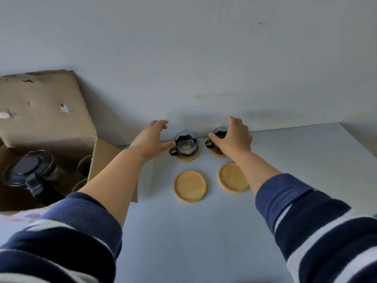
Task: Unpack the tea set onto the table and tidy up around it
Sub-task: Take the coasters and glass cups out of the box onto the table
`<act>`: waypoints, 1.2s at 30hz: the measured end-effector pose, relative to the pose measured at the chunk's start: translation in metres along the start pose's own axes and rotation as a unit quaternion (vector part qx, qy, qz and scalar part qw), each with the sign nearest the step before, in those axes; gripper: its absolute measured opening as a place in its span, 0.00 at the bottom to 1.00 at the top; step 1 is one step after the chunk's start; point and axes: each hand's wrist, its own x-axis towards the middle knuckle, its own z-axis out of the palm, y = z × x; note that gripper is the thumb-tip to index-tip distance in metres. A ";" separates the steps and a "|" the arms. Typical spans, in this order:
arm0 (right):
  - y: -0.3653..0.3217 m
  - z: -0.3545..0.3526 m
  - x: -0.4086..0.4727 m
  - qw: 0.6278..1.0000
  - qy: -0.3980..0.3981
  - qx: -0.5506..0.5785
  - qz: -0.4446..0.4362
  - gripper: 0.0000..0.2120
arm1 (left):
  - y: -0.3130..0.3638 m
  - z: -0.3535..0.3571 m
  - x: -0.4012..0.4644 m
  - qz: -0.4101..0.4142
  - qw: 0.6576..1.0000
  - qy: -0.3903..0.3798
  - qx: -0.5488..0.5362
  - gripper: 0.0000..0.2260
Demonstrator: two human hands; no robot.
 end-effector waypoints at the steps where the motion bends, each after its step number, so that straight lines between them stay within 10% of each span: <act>1: -0.010 -0.003 -0.004 1.000 -0.006 -0.007 -0.022 0.33 | -0.004 -0.012 -0.009 0.012 1.000 0.024 0.008 0.26; 9: -0.137 0.014 -0.056 0.964 -0.107 0.041 -0.240 0.17 | -0.080 -0.108 -0.111 -0.053 0.990 0.113 0.060 0.07; 17: -0.257 0.058 -0.103 0.910 -0.152 0.092 -0.375 0.14 | -0.123 -0.121 -0.171 -0.131 0.979 -0.056 0.142 0.21; 26: -0.304 0.093 -0.105 0.837 -0.234 -0.307 -0.389 0.11 | -0.125 -0.109 -0.154 -0.125 0.913 -0.091 0.377 0.17; 32: -0.320 0.106 -0.096 0.786 -0.285 -0.414 -0.360 0.34 | -0.128 -0.095 -0.155 -0.163 0.910 -0.118 0.363 0.10; 36: -0.323 0.125 -0.099 0.753 -0.262 -0.489 -0.355 0.31 | -0.130 -0.090 -0.154 -0.173 0.914 -0.118 0.348 0.08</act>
